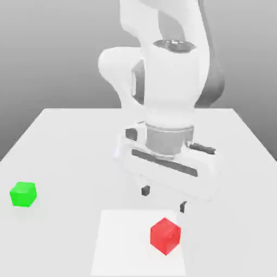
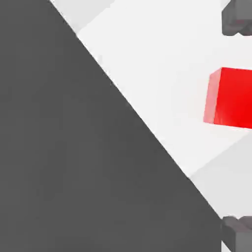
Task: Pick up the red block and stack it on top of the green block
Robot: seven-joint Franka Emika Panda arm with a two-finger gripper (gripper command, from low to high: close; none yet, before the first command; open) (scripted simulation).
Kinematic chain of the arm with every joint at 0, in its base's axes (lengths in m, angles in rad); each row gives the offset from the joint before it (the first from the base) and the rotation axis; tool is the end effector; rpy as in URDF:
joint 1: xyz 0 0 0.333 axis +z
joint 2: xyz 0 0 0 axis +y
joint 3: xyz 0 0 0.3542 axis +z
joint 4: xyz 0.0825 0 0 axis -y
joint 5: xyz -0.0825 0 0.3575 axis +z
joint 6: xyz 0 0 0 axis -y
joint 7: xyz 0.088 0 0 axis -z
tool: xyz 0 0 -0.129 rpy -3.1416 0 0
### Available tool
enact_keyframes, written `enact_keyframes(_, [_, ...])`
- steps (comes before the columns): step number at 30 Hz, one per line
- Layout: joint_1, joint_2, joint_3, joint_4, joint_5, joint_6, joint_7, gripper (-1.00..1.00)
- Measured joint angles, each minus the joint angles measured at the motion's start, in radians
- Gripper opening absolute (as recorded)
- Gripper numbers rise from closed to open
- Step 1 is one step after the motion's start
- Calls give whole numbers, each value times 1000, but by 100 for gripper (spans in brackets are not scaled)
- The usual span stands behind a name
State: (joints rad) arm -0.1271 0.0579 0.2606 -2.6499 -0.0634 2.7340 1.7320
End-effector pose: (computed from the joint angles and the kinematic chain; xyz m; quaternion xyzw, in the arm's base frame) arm 0.4153 0.0585 0.2663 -0.7174 0.6965 -0.0129 0.0082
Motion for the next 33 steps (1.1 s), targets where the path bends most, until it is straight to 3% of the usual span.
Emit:
enact_keyframes(6, [73,217,-97,17,-120,168,123,0])
enact_keyframes(7, [85,240,-112,20,-133,187,134,-100])
enact_keyframes(14, [85,239,-112,20,-134,189,135,-100])
enact_keyframes(20, [47,50,-57,-11,1,33,32,-100])
enact_keyframes(33, [-524,-70,-341,-33,35,-63,-218,-100])
